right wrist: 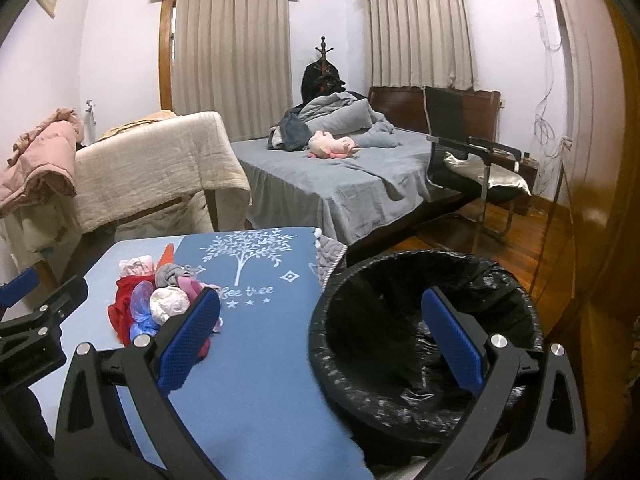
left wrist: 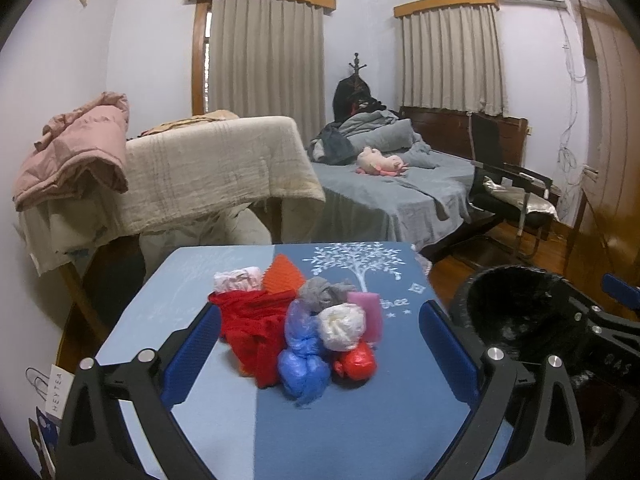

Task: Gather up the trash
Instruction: 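Grasp the white plastic bag ball from the pile with the right gripper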

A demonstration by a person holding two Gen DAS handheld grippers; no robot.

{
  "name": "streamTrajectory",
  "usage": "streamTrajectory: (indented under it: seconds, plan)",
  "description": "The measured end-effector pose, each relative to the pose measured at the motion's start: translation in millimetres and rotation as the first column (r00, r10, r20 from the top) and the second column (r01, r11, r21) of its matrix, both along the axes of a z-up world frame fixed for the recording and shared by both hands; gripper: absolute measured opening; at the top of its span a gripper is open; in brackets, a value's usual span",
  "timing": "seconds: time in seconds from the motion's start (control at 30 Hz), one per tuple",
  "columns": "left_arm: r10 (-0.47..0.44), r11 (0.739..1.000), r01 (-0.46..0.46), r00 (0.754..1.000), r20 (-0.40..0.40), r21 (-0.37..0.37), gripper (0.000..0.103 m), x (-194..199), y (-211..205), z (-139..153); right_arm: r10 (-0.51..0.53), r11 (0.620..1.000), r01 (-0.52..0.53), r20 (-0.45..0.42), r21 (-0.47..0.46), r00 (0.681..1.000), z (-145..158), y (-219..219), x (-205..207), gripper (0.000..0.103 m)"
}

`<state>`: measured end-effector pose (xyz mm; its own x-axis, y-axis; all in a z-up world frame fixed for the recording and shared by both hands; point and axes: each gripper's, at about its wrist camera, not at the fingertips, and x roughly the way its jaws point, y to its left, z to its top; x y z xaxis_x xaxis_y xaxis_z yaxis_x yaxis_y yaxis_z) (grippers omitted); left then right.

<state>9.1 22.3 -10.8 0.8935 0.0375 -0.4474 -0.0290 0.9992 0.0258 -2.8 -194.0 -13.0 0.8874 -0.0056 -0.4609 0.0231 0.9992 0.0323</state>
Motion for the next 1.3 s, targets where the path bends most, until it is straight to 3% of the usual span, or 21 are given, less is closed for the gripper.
streamTrajectory:
  seconds: [0.3, 0.67, 1.03, 1.3]
  plan:
    - [0.070, 0.998, -0.070, 0.997, -0.017, -0.005, 0.097, 18, 51, -28, 0.077, 0.997, -0.077, -0.016, 0.014, 0.997, -21, 36, 30, 0.098]
    - [0.169, 0.985, -0.168, 0.986, -0.016, 0.021, 0.097, 41, 99, -47, 0.249, 0.968, -0.246, -0.105, 0.046, 0.963, -62, 110, 81, 0.070]
    - [0.191, 0.982, -0.190, 0.980, -0.050, 0.023, 0.092, 56, 121, -63, 0.309, 0.951, -0.308, -0.189, 0.038, 0.932, -97, 151, 112, 0.068]
    - [0.186, 0.982, -0.185, 0.980, -0.068, 0.025, 0.092, 61, 122, -69, 0.400, 0.916, -0.390, -0.215, 0.089, 0.891, -105, 156, 120, 0.035]
